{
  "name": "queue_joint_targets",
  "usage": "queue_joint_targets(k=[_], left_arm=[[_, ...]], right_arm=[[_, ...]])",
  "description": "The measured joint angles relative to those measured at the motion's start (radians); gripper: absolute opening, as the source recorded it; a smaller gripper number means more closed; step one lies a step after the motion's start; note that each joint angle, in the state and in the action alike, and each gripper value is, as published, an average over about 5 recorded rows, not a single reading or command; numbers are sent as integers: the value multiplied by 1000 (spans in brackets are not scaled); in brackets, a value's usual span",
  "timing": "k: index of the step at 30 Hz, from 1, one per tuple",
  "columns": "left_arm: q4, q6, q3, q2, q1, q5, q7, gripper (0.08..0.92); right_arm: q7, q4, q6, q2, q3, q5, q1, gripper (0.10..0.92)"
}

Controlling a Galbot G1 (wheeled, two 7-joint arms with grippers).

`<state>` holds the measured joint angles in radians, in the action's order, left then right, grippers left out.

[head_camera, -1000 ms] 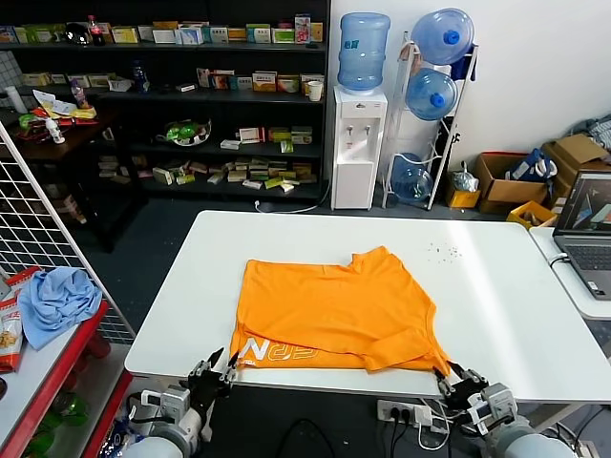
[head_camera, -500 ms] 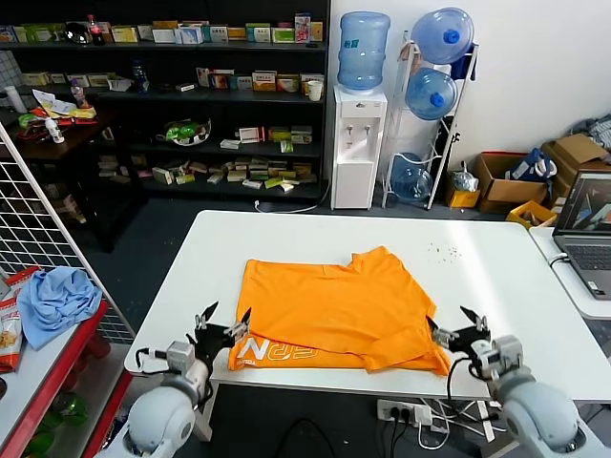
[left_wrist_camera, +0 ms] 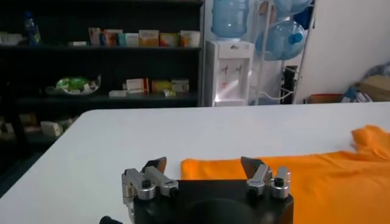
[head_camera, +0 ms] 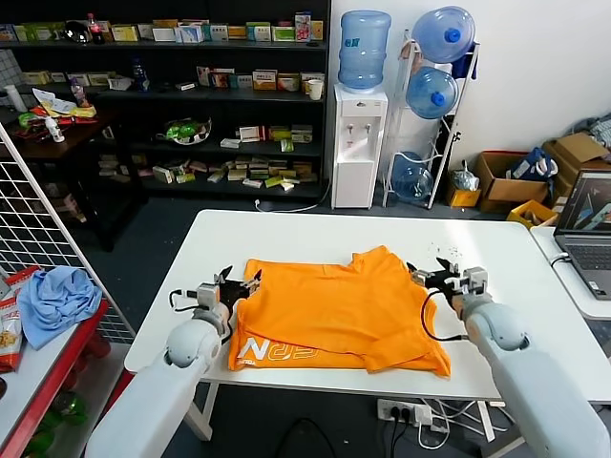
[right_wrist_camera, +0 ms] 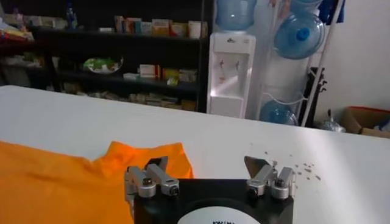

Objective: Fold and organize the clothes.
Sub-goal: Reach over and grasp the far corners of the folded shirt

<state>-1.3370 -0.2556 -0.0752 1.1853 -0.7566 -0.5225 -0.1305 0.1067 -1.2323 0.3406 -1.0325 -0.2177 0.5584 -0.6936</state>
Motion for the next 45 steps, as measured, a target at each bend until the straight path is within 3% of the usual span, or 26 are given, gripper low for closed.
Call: queue_joint_targets(k=[14, 17, 22, 39, 45], left_arm=[[312, -10, 42, 102, 198, 8, 23, 823], [354, -13, 47, 116, 214, 15, 28, 823], [397, -16, 52, 126, 233, 23, 36, 814], [377, -6, 61, 100, 217, 13, 47, 351], [327, 3, 54, 73, 187, 10, 34, 178]], right_arm=[[97, 281, 11, -119, 41, -65, 162, 820], [112, 313, 13, -136, 49, -75, 176, 775], [122, 346, 16, -160, 55, -85, 195, 628], [95, 339, 11, -172, 71, -81, 185, 160], [59, 252, 18, -145, 80, -54, 152, 125]])
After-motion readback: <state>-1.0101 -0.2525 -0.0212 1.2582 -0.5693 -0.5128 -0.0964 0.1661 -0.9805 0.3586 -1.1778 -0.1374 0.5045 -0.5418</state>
